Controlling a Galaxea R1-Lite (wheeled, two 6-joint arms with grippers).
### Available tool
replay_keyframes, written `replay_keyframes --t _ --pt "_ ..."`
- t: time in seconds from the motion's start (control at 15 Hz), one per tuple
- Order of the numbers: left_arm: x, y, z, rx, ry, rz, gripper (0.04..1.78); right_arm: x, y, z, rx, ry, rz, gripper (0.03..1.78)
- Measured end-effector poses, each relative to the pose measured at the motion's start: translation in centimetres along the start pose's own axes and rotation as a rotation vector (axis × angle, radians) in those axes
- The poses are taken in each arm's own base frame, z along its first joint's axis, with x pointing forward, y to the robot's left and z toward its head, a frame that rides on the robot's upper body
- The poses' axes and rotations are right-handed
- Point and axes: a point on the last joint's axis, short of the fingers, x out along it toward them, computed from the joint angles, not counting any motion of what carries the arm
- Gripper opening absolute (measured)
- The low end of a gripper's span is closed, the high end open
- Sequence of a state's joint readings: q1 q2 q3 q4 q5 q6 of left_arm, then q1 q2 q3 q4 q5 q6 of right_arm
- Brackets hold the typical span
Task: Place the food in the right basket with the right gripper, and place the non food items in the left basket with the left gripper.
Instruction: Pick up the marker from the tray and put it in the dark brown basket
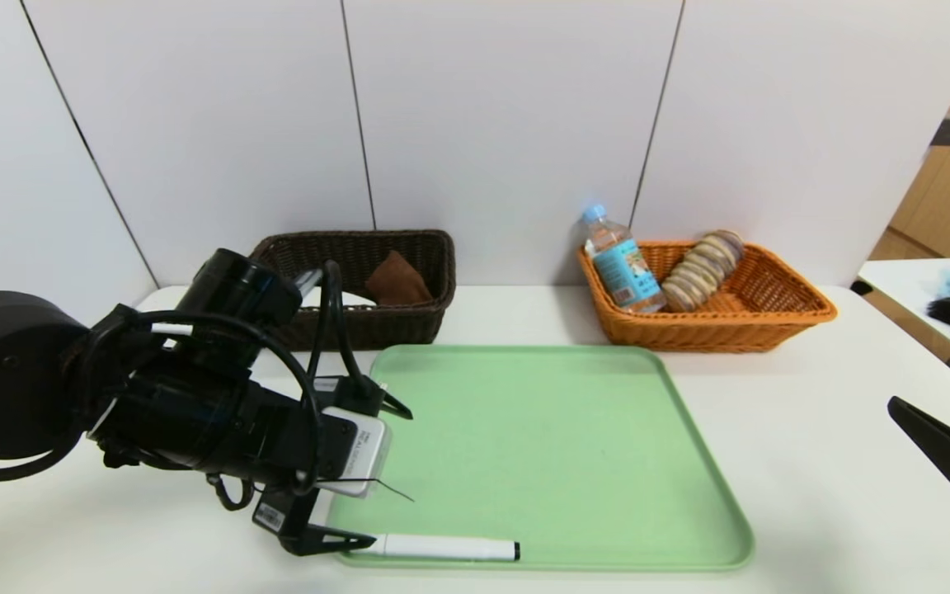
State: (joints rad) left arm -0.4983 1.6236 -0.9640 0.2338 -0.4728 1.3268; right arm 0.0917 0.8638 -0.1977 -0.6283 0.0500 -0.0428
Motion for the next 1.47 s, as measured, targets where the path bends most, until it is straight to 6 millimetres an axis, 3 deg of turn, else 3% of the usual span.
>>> replay_keyframes --t 1.47 --pt "2.9 -0.5 -1.7 -0.017 0.026 -0.026 1.69 -0.1 0.0 0.3 0.023 -0.012 -0.002 1.69"
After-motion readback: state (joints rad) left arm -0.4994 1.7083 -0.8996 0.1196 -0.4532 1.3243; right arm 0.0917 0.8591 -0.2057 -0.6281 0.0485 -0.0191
